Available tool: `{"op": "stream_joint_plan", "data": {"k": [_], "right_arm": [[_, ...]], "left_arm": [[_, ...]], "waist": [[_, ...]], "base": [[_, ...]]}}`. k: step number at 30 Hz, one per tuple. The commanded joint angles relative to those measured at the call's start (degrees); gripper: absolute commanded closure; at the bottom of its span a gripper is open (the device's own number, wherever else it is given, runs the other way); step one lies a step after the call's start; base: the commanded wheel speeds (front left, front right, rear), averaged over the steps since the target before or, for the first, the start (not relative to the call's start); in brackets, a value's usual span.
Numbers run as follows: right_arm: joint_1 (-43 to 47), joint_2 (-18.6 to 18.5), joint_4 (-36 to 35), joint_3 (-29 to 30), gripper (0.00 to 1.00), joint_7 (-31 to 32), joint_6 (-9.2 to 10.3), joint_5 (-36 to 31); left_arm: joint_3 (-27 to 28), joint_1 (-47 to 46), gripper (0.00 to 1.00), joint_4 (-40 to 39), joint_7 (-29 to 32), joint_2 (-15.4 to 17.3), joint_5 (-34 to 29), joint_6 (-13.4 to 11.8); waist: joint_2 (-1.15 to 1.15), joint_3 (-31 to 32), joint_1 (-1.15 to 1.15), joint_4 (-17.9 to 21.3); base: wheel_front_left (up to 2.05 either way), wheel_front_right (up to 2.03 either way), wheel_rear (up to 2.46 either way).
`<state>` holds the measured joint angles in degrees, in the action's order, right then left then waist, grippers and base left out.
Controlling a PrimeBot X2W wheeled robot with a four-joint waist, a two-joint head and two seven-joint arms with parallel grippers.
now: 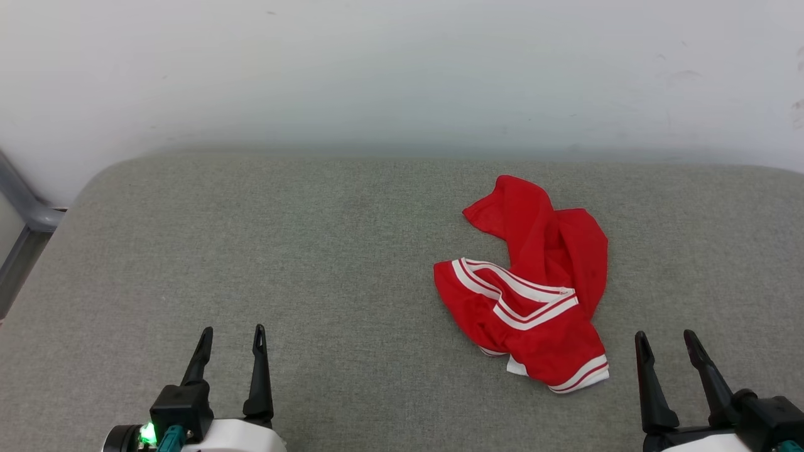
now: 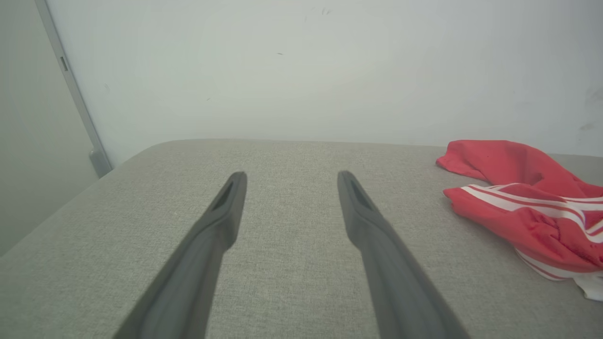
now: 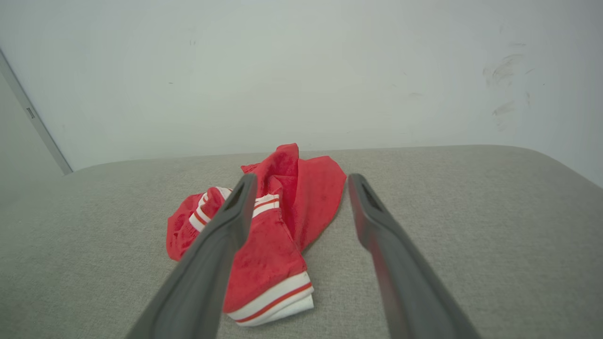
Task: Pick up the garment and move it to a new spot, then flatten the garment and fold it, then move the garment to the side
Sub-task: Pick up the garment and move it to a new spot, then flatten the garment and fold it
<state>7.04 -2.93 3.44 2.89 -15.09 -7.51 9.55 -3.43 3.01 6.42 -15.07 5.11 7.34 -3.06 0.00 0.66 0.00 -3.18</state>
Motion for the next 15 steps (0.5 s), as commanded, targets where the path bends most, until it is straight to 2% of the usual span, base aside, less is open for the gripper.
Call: {"op": "stream_joint_plan", "data": {"k": [1,15], "right_arm": [[0.2,0.1,0.1,-0.1,0.0,-0.1,0.04,0.3],[-0.3,0.1,0.1,-0.1,0.0,-0.1,0.04,0.0]], "left_arm": [[0.1,0.3,0.0,0.0,-0.1,-0.1,-0.2,0.2],[1.7,0.0,0.0,0.6,-0.2,-1.3,-1.7,1.9]], "waist": [[0.0,0.0,0.0,0.0],[0.0,0.0,0.0,0.0]], "base": [[0.0,0.0,0.0],[0.0,0.0,0.0]]}}
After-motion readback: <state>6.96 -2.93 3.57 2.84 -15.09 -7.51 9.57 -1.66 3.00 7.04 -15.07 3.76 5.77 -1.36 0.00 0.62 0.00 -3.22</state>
